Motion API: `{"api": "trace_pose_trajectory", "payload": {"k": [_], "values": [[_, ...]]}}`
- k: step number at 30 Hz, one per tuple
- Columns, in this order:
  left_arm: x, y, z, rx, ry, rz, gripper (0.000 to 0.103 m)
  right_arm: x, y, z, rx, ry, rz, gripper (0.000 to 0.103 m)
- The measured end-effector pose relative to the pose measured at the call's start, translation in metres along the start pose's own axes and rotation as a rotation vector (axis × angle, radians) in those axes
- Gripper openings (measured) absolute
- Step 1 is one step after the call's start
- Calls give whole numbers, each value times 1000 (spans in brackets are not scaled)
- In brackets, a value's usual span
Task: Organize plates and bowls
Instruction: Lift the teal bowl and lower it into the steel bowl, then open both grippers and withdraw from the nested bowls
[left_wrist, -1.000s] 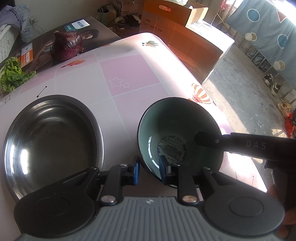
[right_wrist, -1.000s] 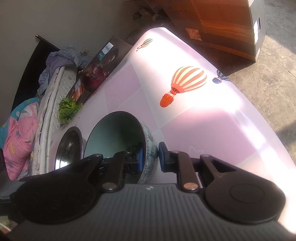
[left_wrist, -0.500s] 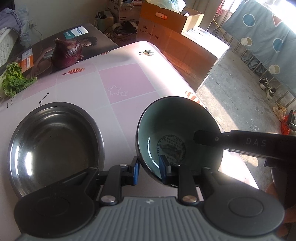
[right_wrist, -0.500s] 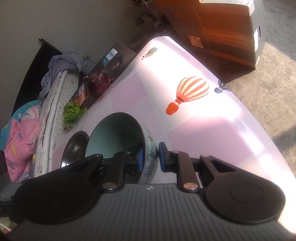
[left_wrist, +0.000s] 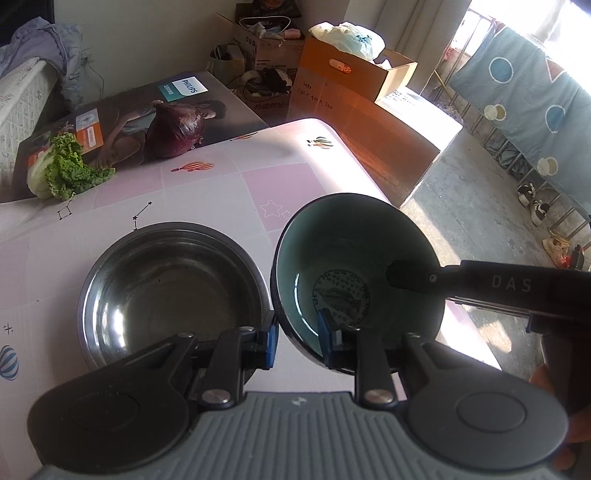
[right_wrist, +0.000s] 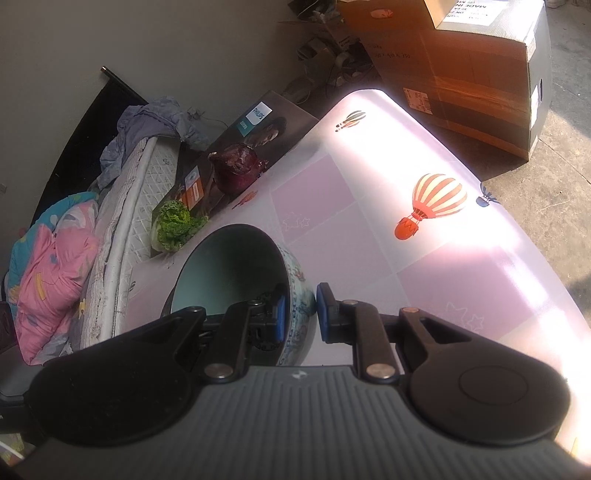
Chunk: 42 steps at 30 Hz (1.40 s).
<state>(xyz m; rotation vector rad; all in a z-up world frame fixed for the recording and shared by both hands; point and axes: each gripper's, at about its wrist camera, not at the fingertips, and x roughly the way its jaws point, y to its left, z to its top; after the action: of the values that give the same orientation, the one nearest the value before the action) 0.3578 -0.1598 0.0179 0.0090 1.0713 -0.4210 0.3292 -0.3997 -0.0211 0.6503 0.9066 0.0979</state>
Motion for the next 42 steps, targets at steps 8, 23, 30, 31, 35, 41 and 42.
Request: {"api": "trace_pose_trajectory", "payload": {"k": [8, 23, 30, 31, 35, 41, 42], "values": [[-16, 57, 1, -72, -27, 62, 23, 33, 58, -3, -52, 42, 55, 16], [31, 131, -4, -168, 39, 104, 23, 132, 90, -21, -89, 160, 19, 16], [29, 135, -6, -165, 38, 86, 29, 140, 94, -20, -109, 150, 8, 18], [26, 134, -7, -164, 33, 78, 30, 140, 95, -19, -110, 152, 6, 20], [9, 131, -8, -158, 8, 61, 43, 131, 99, -17, -104, 145, 20, 30], [-34, 127, -22, -139, -39, 60, 58, 99, 104, -13, -96, 97, 38, 42], [-44, 127, -27, -135, -54, 57, 62, 88, 105, -14, -90, 87, 53, 42]]}}
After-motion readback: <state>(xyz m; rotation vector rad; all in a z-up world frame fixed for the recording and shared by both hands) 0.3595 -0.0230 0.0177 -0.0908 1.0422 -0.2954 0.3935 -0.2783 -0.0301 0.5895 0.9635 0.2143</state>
